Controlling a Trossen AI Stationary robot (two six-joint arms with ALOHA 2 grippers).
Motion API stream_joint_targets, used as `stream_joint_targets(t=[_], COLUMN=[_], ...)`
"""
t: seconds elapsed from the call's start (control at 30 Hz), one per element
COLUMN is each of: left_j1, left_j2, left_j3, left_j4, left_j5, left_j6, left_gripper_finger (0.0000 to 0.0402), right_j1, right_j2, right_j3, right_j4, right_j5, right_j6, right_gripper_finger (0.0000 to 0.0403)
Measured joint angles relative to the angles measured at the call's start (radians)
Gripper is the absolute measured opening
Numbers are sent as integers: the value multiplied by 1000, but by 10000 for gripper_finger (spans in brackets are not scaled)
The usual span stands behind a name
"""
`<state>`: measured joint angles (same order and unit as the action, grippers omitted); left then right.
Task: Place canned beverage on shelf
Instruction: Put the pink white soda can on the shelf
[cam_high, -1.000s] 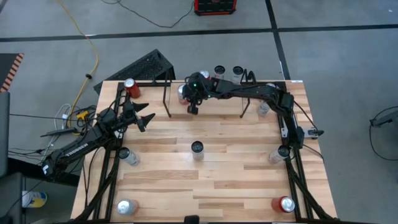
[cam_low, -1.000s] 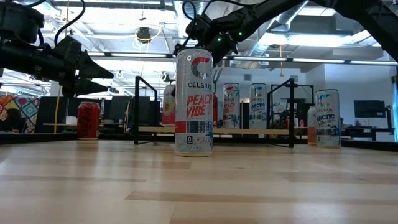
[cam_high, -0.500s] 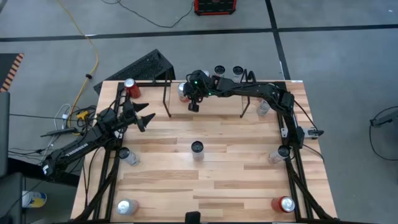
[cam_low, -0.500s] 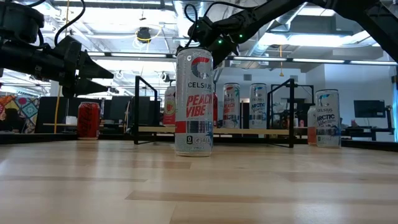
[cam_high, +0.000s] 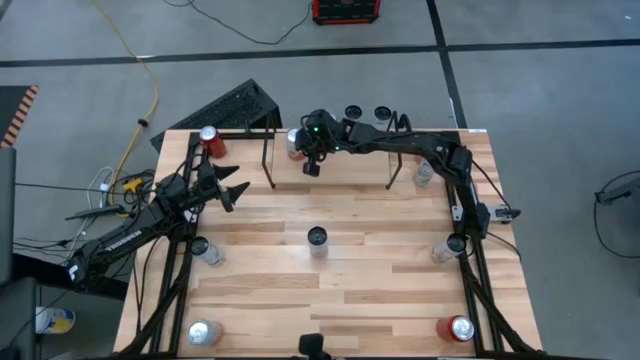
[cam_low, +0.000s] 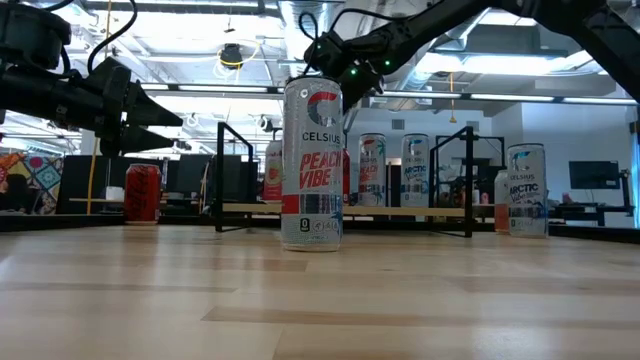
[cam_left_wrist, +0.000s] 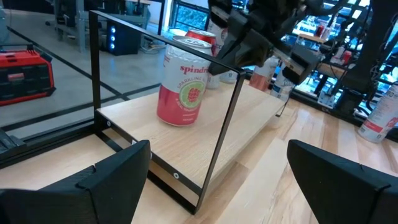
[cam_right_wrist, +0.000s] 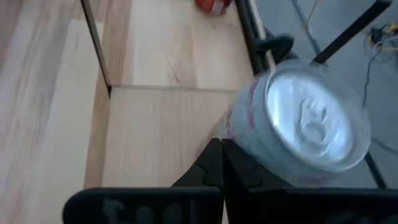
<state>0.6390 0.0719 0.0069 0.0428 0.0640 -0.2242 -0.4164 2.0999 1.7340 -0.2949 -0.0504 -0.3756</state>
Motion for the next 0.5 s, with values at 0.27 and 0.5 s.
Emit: stream_joint_targets(t=[0.27,0.5], left_j1=[0,0], left_j2=[0,0], left_j3=[0,0], left_j4=[0,0], left_j5=[0,0], left_j6=[0,0], left_gripper_finger=[364,364], right_j1=[-13,-19], right_j2=[19,16], right_j3=[-2,0], right_j4=[-1,8], right_j5=[4,4], right_j6=[0,0], right_gripper_finger=[17,17])
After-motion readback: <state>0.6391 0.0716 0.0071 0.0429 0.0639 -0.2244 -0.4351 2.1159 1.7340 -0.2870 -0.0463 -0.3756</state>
